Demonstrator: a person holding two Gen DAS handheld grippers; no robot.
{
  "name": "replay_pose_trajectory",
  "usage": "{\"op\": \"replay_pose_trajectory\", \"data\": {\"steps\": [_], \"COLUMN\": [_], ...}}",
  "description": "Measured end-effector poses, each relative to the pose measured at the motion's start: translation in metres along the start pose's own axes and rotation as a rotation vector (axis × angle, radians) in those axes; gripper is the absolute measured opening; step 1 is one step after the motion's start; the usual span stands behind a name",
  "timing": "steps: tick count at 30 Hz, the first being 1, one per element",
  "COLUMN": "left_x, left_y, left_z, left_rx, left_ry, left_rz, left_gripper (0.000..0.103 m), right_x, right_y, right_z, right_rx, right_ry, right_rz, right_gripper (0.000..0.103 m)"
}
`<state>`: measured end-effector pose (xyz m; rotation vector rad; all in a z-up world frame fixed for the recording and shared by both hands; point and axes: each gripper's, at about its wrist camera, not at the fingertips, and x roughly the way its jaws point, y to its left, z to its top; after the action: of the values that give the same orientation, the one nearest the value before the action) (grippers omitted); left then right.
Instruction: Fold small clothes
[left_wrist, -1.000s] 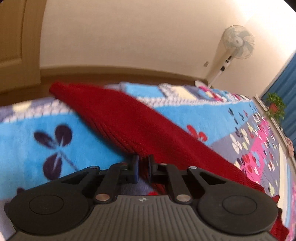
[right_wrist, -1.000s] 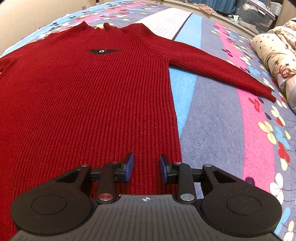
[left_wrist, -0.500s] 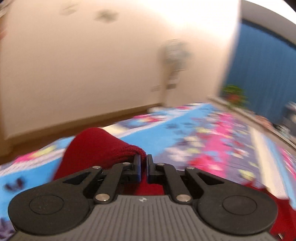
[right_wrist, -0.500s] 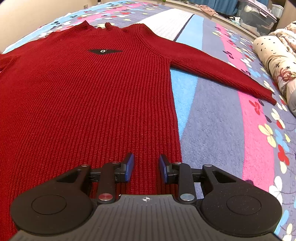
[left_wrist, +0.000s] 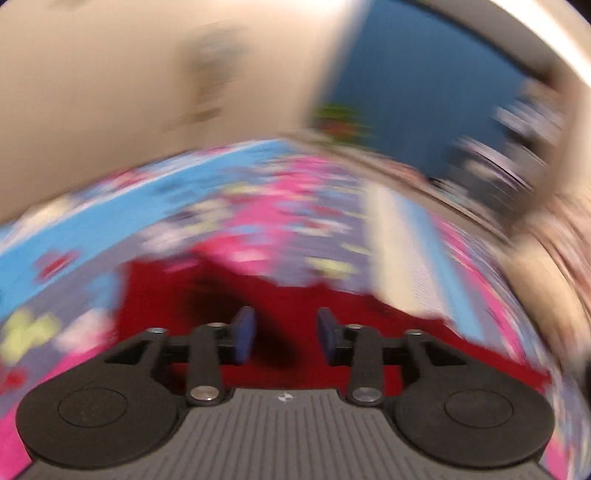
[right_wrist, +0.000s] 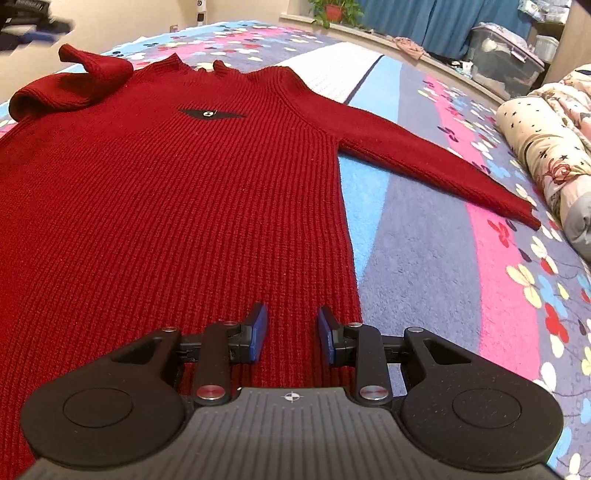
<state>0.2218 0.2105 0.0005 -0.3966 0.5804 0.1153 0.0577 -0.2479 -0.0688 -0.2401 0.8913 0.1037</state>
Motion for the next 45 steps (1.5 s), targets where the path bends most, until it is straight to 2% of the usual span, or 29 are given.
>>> {"op": "replay_pose_trajectory", "data": {"steps": [2, 5, 10, 12, 13, 14, 16, 19, 21, 24, 26, 29, 31, 34, 37, 39, 40, 41, 43, 45], "left_x": [0.009, 0.016, 0.019, 0.019, 0.022, 0.026, 0.032, 0.038, 0.037, 0.034, 0.035, 0.037, 0.038, 0.036, 0.035, 0.036, 0.036, 0.036, 0.037, 0.039], "left_y": [0.045, 0.089, 0.113, 0.116, 0.118, 0.125, 0.127, 0.146, 0.152, 0.155, 0.160, 0.166, 0.169, 0.172, 0.176, 0.179, 0.180, 0.180, 0.181, 0.180], "left_z": [0.009, 0.015, 0.023, 0.023, 0.024, 0.024, 0.021, 0.015, 0.017, 0.019, 0.018, 0.016, 0.015, 0.018, 0.020, 0.022, 0.023, 0.025, 0.027, 0.028], "left_rx": [-0.181, -0.360, -0.485, -0.501, -0.492, -0.477, -0.455, -0.573, -0.601, -0.593, -0.613, -0.645, -0.664, -0.675, -0.691, -0.693, -0.693, -0.690, -0.684, -0.676], "left_ry": [0.044, 0.089, 0.127, 0.131, 0.134, 0.140, 0.173, 0.210, 0.210, 0.217, 0.242, 0.267, 0.271, 0.262, 0.263, 0.262, 0.259, 0.258, 0.256, 0.259], "left_rz": [0.079, 0.122, 0.083, 0.081, 0.087, 0.104, 0.159, 0.168, 0.176, 0.216, 0.223, 0.233, 0.235, 0.232, 0.236, 0.235, 0.234, 0.233, 0.227, 0.221], "left_gripper": [0.044, 0.044, 0.044, 0.044, 0.044, 0.044, 0.043, 0.043, 0.043, 0.043, 0.043, 0.043, 0.043, 0.043, 0.043, 0.043, 0.043, 0.043, 0.043, 0.043], "right_x": [0.001, 0.003, 0.001, -0.005, -0.008, -0.010, -0.015, -0.022, -0.024, -0.021, -0.015, 0.001, 0.019, 0.050, 0.085, 0.105, 0.110, 0.111, 0.106, 0.090], "right_y": [0.003, 0.006, 0.012, 0.015, 0.017, 0.020, 0.027, 0.046, 0.068, 0.110, 0.141, 0.187, 0.215, 0.254, 0.286, 0.300, 0.302, 0.301, 0.279, 0.236], "right_z": [-0.002, -0.004, -0.015, -0.017, -0.016, -0.014, -0.002, 0.033, 0.068, 0.125, 0.160, 0.205, 0.230, 0.260, 0.279, 0.282, 0.284, 0.285, 0.293, 0.296], "right_rx": [-0.013, -0.019, -0.005, -0.008, -0.011, -0.013, -0.004, 0.014, -0.003, -0.065, -0.115, -0.192, -0.227, -0.276, -0.327, -0.356, -0.364, -0.350, -0.224, 0.014], "right_ry": [-0.009, -0.029, -0.094, -0.128, -0.143, -0.153, -0.177, -0.210, -0.239, -0.291, -0.320, -0.344, -0.337, -0.312, -0.256, -0.210, -0.203, -0.210, -0.253, -0.327], "right_rz": [-0.012, -0.033, -0.061, -0.071, -0.065, -0.062, -0.060, -0.009, 0.043, 0.103, 0.132, 0.160, 0.175, 0.156, 0.125, 0.090, 0.074, 0.062, 0.059, 0.051], "right_gripper": [0.032, 0.032, 0.031, 0.021, 0.009, 0.006, 0.006, 0.007, 0.007, 0.014, 0.028, 0.038, 0.040, 0.048, 0.048, 0.042, 0.024, 0.017, 0.011, 0.010]}}
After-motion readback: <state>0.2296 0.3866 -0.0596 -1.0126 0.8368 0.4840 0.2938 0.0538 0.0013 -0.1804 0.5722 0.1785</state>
